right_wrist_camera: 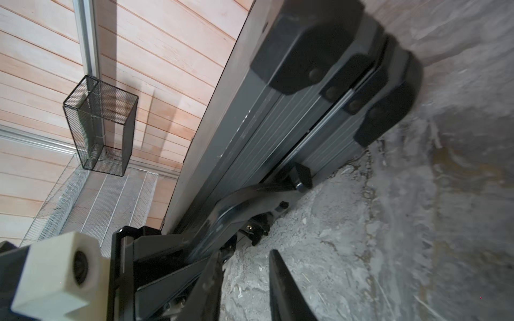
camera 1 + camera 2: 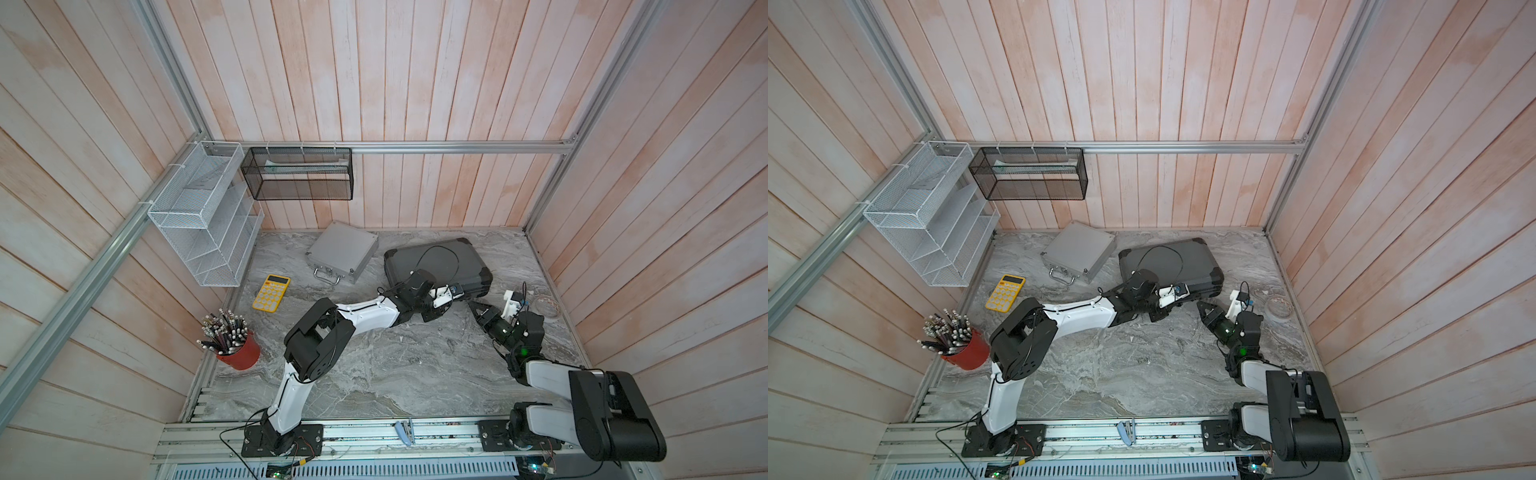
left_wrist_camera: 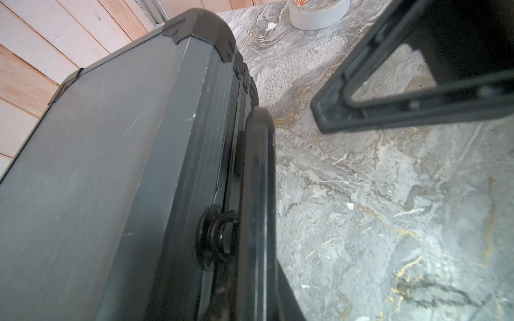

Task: Open the poker set cases
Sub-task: Open the fastener on the poker set case.

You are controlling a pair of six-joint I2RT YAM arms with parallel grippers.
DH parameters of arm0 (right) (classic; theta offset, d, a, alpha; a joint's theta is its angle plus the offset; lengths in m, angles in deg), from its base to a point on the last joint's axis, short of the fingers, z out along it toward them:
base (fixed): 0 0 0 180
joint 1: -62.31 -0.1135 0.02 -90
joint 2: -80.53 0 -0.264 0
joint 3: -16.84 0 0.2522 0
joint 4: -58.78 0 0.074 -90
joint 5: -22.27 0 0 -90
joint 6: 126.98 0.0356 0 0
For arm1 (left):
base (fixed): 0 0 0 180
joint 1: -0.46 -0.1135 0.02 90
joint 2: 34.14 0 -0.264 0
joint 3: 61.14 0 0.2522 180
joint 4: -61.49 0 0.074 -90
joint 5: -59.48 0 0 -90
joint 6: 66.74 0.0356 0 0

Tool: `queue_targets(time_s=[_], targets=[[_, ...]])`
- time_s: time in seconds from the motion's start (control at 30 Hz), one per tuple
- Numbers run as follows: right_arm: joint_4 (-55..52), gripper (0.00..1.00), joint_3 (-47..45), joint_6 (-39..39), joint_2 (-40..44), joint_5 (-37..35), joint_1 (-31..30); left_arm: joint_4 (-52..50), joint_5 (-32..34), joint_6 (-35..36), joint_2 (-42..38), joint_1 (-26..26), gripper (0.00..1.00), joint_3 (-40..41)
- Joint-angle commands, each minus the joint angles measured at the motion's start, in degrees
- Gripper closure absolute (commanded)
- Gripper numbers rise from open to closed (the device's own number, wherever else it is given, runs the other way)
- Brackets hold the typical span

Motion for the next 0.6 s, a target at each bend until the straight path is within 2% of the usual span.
queue_targets(time_s=[0.0, 0.57], targets=[[-8.01, 0.67, 0.49, -3.76, 1.91, 0.21, 2.40, 1.78, -2.29, -10.18, -1.13, -1.38, 1.00, 1.45], [-14.01, 0.65, 2.04, -6.66, 2.14, 1.52, 6.18, 0.04, 0.78, -8.91, -0.78, 0.68, 1.00, 6.59]])
